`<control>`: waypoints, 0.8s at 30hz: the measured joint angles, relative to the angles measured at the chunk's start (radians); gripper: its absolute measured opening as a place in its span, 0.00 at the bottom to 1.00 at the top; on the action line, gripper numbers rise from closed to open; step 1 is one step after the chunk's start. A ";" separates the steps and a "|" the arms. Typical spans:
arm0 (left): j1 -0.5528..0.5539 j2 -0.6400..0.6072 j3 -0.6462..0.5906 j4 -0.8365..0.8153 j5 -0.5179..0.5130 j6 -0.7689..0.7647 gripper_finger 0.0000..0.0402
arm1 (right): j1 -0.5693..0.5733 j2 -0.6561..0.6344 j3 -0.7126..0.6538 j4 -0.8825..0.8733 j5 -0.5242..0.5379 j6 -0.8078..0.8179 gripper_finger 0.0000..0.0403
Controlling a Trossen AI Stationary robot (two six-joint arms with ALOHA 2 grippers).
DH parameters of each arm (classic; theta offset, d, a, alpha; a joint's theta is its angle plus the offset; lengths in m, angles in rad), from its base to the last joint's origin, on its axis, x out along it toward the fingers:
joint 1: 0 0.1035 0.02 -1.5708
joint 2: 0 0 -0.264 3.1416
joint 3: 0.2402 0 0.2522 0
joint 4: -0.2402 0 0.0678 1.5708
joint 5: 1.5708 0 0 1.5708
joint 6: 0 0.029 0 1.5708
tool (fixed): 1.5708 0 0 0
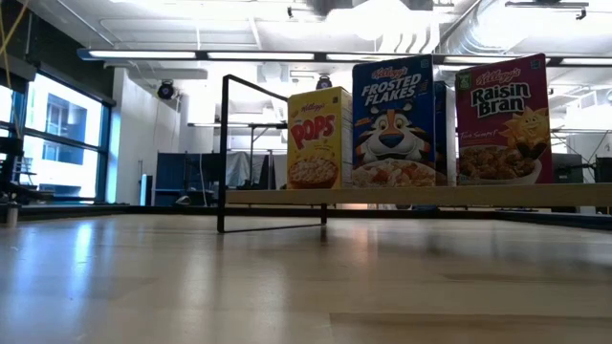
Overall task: Stack cereal on shelf
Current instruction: Put the bottom left purple cereal box on the shelf
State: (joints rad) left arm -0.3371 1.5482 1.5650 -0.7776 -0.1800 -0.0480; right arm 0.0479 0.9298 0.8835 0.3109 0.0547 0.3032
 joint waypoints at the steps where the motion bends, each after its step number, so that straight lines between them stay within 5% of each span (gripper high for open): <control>1: 0.007 0.029 0.008 0.051 -0.006 0.027 0.40 | 0.000 0.000 0.017 -0.026 0.000 -0.007 0.00; 9: 0.008 0.221 0.010 0.371 -0.006 0.113 0.40 | 0.000 0.000 0.063 -0.092 0.000 0.005 0.00; 24: 0.017 0.434 0.010 0.536 0.011 0.116 0.40 | 0.000 0.000 0.063 -0.119 0.002 0.006 0.00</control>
State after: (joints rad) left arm -0.3199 1.9820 1.5753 -0.2419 -0.1688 0.0681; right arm 0.0479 0.9298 0.9470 0.1922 0.0564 0.3092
